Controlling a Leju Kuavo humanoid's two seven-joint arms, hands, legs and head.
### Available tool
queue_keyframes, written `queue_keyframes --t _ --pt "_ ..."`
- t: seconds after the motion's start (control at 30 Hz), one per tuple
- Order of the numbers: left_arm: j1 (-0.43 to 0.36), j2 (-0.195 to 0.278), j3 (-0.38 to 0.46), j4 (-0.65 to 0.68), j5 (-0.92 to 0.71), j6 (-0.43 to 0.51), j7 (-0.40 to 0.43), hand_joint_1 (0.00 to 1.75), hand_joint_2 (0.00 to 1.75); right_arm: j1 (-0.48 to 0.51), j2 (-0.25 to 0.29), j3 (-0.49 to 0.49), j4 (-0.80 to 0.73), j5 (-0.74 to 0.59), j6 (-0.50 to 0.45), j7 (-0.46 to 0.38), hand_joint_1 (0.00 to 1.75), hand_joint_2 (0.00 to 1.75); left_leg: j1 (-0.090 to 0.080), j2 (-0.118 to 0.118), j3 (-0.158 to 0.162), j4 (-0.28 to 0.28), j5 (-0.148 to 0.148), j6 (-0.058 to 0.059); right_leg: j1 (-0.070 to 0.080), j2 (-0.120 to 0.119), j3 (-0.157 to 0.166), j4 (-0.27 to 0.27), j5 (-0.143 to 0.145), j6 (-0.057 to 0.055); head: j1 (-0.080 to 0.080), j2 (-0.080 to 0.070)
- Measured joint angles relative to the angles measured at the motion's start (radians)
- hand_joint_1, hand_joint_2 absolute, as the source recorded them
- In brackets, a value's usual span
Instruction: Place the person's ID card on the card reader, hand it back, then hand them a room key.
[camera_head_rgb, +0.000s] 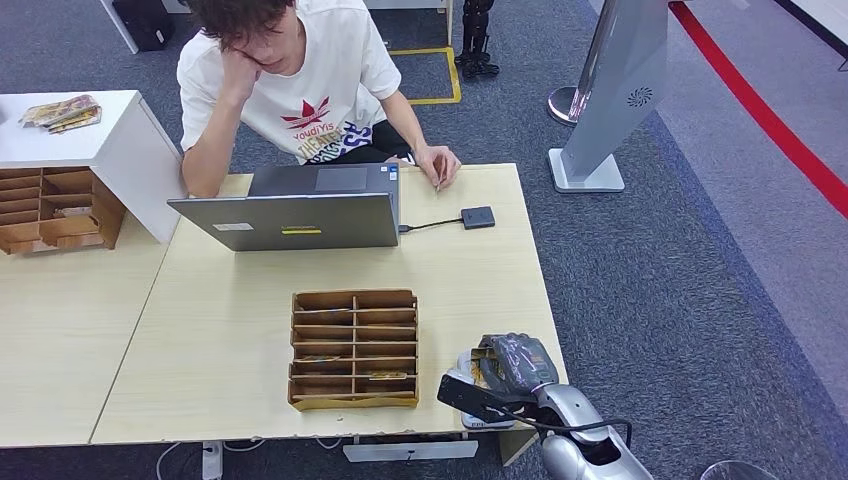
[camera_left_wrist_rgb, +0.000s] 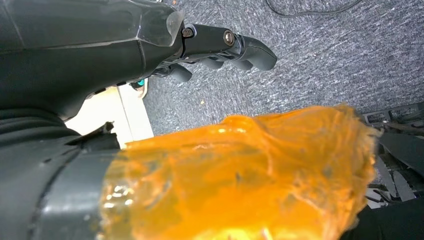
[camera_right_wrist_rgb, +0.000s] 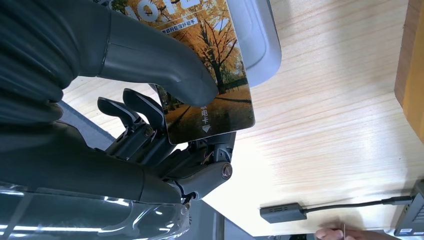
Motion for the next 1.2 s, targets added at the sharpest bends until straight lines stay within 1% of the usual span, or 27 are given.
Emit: queue_keyframes --t 1.2 --pt "0.0 0.0 0.0 0.0 -0.007 -0.002 0.007 0.0 0.0 -0.01 0.0 0.012 0.012 -0.004 -0.003 0.0 1.75 1.75 0.0 0.0 0.002 0.0 0.0 0.0 0.0 0.0 0.001 0.0 0.0 0.0 0.0 0.0"
